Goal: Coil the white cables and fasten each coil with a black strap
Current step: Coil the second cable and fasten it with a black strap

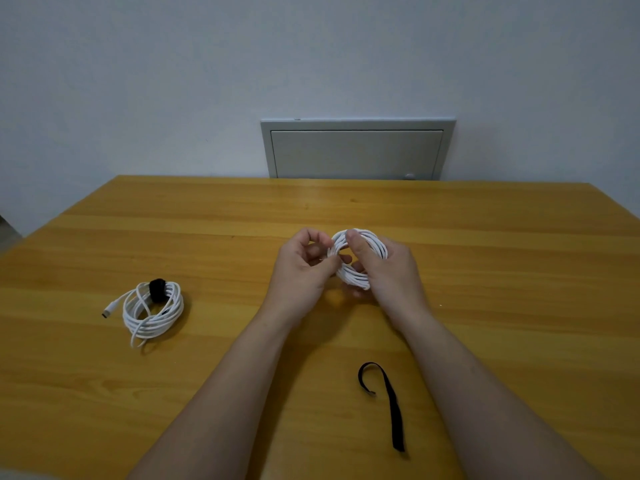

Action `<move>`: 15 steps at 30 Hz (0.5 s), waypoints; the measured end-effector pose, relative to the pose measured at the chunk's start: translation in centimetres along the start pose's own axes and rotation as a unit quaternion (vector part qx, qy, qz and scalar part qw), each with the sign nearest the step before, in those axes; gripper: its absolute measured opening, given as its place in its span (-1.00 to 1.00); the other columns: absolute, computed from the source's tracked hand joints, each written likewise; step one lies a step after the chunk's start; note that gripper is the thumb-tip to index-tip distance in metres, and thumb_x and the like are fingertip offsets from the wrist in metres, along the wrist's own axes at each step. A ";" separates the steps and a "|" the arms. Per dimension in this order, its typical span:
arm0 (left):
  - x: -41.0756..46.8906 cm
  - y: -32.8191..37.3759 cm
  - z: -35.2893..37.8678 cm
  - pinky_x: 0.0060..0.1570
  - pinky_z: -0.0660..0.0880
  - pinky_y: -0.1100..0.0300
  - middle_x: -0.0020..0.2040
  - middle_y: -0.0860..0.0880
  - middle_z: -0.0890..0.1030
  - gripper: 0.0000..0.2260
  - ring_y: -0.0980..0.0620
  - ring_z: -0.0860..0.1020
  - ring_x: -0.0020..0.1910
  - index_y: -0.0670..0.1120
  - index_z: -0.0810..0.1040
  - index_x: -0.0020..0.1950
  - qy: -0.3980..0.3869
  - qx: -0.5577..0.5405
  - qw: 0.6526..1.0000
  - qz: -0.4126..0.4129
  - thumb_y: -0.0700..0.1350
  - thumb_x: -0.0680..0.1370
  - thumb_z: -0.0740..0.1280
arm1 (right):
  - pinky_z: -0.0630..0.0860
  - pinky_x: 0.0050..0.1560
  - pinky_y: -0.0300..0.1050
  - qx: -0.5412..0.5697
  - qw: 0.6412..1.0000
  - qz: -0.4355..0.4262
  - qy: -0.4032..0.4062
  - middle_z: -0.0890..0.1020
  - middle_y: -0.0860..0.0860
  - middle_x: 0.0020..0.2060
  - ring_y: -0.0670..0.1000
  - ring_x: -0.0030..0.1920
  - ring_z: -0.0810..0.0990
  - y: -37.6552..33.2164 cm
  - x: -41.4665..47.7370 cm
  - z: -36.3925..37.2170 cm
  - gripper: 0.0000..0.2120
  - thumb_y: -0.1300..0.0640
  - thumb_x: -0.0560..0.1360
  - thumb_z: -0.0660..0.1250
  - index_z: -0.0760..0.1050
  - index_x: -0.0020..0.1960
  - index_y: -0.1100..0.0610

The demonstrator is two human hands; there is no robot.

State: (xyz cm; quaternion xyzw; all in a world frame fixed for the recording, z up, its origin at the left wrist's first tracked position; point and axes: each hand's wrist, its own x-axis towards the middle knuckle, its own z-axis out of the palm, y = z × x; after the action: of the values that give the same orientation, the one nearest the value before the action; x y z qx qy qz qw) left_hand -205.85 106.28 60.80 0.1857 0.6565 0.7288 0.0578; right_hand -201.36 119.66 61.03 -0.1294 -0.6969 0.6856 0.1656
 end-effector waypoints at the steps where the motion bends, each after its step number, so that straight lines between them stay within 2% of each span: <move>1: -0.1 0.1 0.1 -0.15 0.66 0.10 -0.26 -0.01 0.65 -0.78 -0.05 0.72 -0.11 -0.17 0.43 0.00 -0.002 -0.018 1.000 -0.007 -0.48 0.56 0.31 | 0.56 -0.47 -0.10 -0.015 0.999 -0.021 0.019 0.66 -0.03 -0.41 0.04 -0.39 0.69 0.0 0.0 0.1 -0.70 -0.13 0.55 0.42 0.67 -0.06 0.12; 4: -0.2 0.1 0.6 -0.11 0.67 0.04 -0.10 -0.12 0.73 -0.79 -0.08 0.71 -0.07 -0.17 0.44 0.13 0.019 -0.103 0.993 -0.046 -0.40 0.58 0.35 | 0.52 -0.52 -0.15 -0.035 0.997 -0.045 0.057 0.68 0.09 -0.39 0.07 -0.43 0.68 0.0 0.0 0.1 -0.64 -0.16 0.60 0.34 0.67 -0.10 0.12; 7: 0.0 0.0 1.1 -0.01 0.61 -0.09 -0.02 -0.21 0.73 -0.77 -0.14 0.70 -0.10 -0.22 0.50 0.24 0.034 -0.137 0.983 -0.114 -0.21 0.62 0.38 | 0.49 -0.53 -0.17 -0.027 0.997 -0.037 0.069 0.68 0.17 -0.38 0.11 -0.45 0.66 0.3 0.2 0.3 -0.54 -0.17 0.63 0.27 0.65 -0.15 0.19; 8: -0.1 0.0 1.3 -0.04 0.60 -0.07 -0.06 -0.22 0.72 -0.78 -0.13 0.68 -0.16 -0.26 0.56 0.20 0.018 -0.123 0.984 -0.124 -0.15 0.64 0.36 | 0.49 -0.51 -0.18 -0.024 0.996 -0.031 0.075 0.67 0.17 -0.39 0.09 -0.46 0.65 0.4 0.3 0.4 -0.49 -0.17 0.64 0.26 0.64 -0.18 0.23; 11: -0.3 0.1 1.6 -0.27 0.52 0.24 -0.25 -0.09 0.67 -0.68 0.04 0.61 -0.30 -0.20 0.64 -0.05 -0.009 -0.054 0.992 -0.117 -0.03 0.71 0.22 | 0.47 -0.42 -0.21 -0.029 0.995 -0.030 0.093 0.64 0.10 -0.46 0.03 -0.44 0.62 0.5 0.2 0.8 -0.41 -0.18 0.65 0.23 0.58 -0.32 0.26; 13: -0.5 0.1 1.7 -0.16 0.49 0.19 -0.30 -0.02 0.62 -0.63 0.05 0.57 -0.28 -0.13 0.60 -0.15 -0.007 -0.043 0.995 -0.084 0.00 0.73 0.17 | 0.44 -0.38 -0.17 -0.038 0.994 -0.031 0.094 0.61 0.08 -0.48 0.03 -0.43 0.58 0.8 0.3 0.9 -0.36 -0.21 0.66 0.19 0.54 -0.37 0.26; 15: -0.6 0.1 1.9 -0.11 0.48 0.11 -0.30 -0.01 0.59 -0.61 0.03 0.54 -0.26 -0.10 0.58 -0.20 -0.006 -0.084 0.995 -0.060 0.02 0.73 0.15 | 0.48 -0.29 -0.04 -0.042 0.996 -0.028 0.075 0.65 0.13 -0.42 0.12 -0.39 0.59 0.9 0.5 1.0 -0.29 -0.28 0.65 0.13 0.55 -0.32 0.29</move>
State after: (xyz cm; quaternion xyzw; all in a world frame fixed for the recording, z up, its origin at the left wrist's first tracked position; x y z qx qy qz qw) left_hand -204.63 107.84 60.90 0.1445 0.6023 0.7757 0.1210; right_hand -202.25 118.97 60.11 -0.1678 -0.7142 0.6391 0.2309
